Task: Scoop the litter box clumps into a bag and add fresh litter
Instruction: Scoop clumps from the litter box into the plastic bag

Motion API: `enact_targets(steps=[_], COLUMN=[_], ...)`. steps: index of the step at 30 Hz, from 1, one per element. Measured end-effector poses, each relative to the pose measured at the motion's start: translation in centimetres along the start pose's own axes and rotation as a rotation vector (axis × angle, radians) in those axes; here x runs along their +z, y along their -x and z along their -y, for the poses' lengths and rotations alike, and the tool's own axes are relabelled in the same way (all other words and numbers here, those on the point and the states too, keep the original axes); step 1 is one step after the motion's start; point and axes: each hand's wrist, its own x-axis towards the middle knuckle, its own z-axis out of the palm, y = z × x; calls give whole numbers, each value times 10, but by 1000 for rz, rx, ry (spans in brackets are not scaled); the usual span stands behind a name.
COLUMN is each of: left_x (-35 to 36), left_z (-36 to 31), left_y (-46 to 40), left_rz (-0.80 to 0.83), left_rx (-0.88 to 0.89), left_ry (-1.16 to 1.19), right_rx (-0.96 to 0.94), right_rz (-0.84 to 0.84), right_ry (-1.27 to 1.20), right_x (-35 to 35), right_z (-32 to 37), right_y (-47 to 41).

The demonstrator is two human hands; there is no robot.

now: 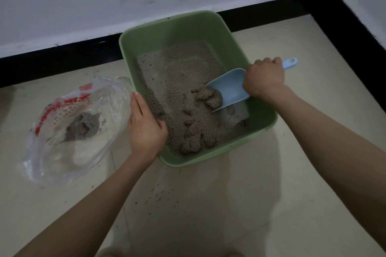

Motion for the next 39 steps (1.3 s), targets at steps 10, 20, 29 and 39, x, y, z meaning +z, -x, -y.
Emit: enact_targets(steps=[10, 20, 29, 39], left_x=[1, 1, 2, 3], left_z=[3, -2, 0, 0], left_y=[-1, 1, 0, 0], left_rz=[0, -13, -24, -19], left_rx=[-8, 9, 20, -7], left_ry=[5, 5, 17, 60], right_rx=[93, 43, -171, -221], right_rz=[123, 94, -8, 55], right_ry=[-151, -129, -7, -144], right_x=[0, -3, 0, 3], right_z=[-21, 6, 23, 57], right_y=[-5, -26, -63, -71])
